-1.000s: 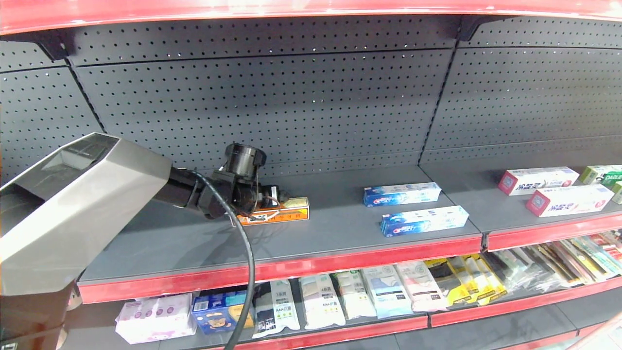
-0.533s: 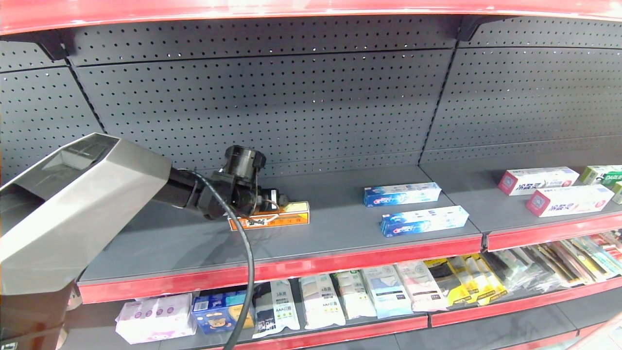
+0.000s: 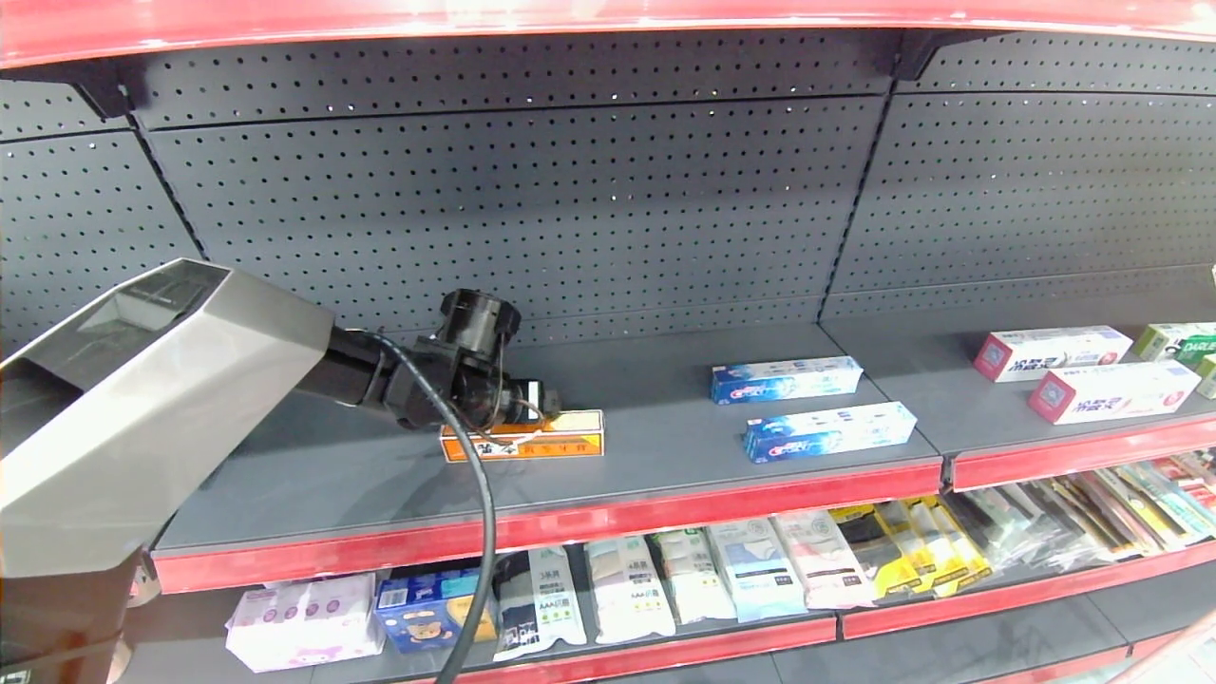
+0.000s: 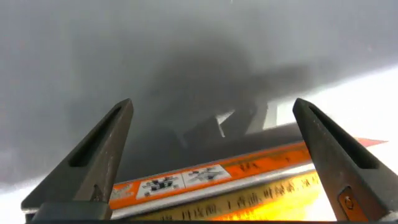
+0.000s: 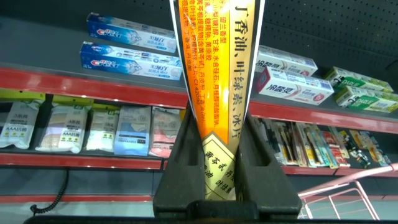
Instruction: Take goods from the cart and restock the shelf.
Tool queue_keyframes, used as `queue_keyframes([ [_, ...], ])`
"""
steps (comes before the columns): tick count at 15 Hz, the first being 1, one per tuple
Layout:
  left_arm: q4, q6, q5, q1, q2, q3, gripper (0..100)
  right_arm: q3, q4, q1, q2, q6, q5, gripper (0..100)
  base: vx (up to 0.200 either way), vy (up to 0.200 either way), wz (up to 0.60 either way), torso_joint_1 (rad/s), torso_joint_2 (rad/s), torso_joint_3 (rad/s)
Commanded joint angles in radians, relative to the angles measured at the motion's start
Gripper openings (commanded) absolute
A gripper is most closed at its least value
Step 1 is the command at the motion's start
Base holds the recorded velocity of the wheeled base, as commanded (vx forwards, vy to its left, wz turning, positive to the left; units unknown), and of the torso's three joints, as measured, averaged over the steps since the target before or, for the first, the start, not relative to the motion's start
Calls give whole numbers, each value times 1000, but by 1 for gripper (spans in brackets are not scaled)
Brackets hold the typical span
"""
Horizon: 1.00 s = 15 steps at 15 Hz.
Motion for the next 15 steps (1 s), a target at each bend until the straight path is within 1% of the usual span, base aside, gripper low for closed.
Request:
queue_keyframes([
  [1,-1,-1,-1,1,-5,-2,100,2,-1,0,0,0,1,0,0,0,0,0,0,0],
  [4,65,-1,-9,1,-26,-3,100,3,-1,0,1,0,4,0,0,0,0,0,0,0],
  [7,73,1,-9,4,-36,3,100,3,-1,0,1,2,6,0,0,0,0,0,0,0],
  [10,108,-1,-9,4,-45,6,100,3,-1,0,1,3,6,0,0,0,0,0,0,0],
  [15,103,-1,-9,6,-40,6,100,3,-1,0,0,5,6,0,0,0,0,0,0,0],
])
